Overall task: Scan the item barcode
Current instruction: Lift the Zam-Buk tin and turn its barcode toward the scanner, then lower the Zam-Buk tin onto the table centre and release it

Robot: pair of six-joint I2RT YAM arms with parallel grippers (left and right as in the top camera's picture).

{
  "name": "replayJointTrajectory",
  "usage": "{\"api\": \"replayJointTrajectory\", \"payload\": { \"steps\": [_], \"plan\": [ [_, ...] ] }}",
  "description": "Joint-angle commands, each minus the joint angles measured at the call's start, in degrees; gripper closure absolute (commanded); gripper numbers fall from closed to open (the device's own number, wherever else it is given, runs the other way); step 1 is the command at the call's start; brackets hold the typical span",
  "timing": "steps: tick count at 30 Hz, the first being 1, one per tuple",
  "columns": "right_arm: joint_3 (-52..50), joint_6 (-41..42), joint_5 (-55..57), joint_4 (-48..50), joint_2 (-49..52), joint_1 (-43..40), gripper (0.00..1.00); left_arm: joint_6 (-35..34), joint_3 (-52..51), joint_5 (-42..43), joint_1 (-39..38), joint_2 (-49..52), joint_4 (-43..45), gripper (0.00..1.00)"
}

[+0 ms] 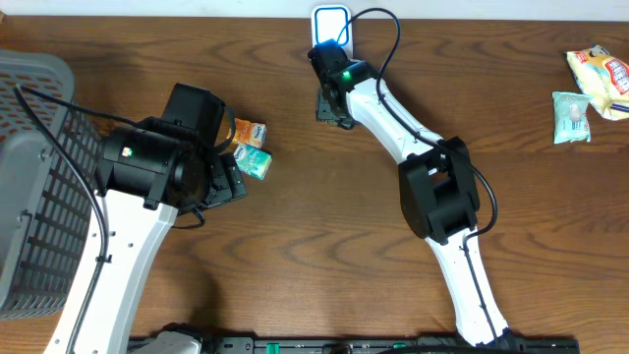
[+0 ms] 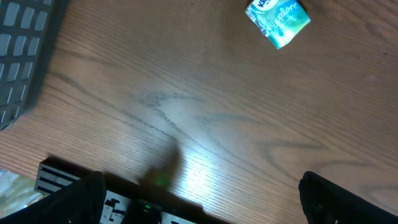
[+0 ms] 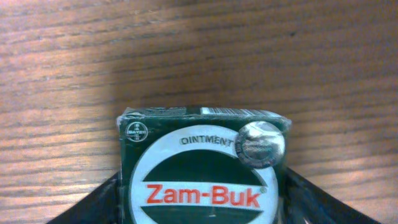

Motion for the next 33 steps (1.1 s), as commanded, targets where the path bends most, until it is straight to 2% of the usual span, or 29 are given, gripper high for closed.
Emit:
{"api": "replayJointTrajectory", "payload": {
  "steps": [1, 4, 13, 23, 26, 30, 31, 32, 33],
  "plan": [
    [0.0, 0.0, 1.1, 0.0, 0.8, 0.0, 0.40, -0.5, 0.3, -0.2, 0.2, -0.3, -0.2, 0.02],
    [0.0, -2.1, 0.3, -0.6, 0.8, 0.2, 0.44, -0.5, 0.3, -0.2, 0.2, -0.3, -0.2, 0.02],
    [0.0, -4.3, 0.3, -9.9, 0.3, 0.4, 0.42, -0.5, 0.3, -0.2, 0.2, -0.3, -0.2, 0.02],
    [0.0, -7.5, 0.4, -31.3, -0.2, 0.4, 0.43, -0.5, 0.3, -0.2, 0.2, -0.3, -0.2, 0.03],
    [0.0, -7.9, 0.7, -35.1, -0.5, 0.4, 0.41, -0.5, 0.3, -0.2, 0.2, -0.3, -0.2, 0.02],
    [0.0, -8.6, 0.8, -36.5, -1.7, 0.4, 0.31, -0.5, 0.3, -0.2, 0.2, -0.3, -0.2, 0.03],
    [0.0, -9.0, 0.7, -36.8, -2.3, 0.4, 0.25, -0.5, 0.3, -0.2, 0.2, -0.3, -0.2, 0.02],
    [0.0, -9.0, 0.7, -37.2, -3.0, 0.4, 0.07, -0.5, 0.3, -0.2, 0.2, -0.3, -0.2, 0.02],
    [0.0, -9.0, 0.7, -37.5, -3.6, 0.4, 0.04, -0.5, 0.3, -0.2, 0.2, -0.3, -0.2, 0.02]
  ]
}}
